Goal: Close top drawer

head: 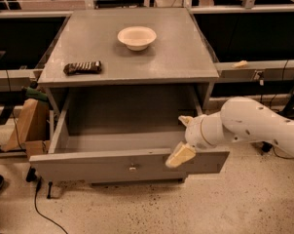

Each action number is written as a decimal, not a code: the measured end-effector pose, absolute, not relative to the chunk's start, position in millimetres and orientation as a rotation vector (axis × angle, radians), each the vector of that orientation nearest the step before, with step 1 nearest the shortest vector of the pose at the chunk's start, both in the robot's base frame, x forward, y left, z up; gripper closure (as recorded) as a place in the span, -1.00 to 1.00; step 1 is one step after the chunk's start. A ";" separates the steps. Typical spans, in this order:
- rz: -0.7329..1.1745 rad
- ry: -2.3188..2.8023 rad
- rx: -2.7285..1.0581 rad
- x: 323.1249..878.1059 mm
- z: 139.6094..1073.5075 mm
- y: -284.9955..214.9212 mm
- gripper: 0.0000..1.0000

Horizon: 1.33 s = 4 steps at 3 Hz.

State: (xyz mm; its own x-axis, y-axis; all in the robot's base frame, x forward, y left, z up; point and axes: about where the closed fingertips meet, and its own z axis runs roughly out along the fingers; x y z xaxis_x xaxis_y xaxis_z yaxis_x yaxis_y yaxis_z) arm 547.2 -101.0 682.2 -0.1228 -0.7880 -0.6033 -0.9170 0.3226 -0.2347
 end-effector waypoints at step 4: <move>0.250 1.974 -1.539 597.8 679.4 -91.4 0.92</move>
Offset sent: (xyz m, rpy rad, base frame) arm 0.1269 0.0267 0.0080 -0.0611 0.0203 0.0351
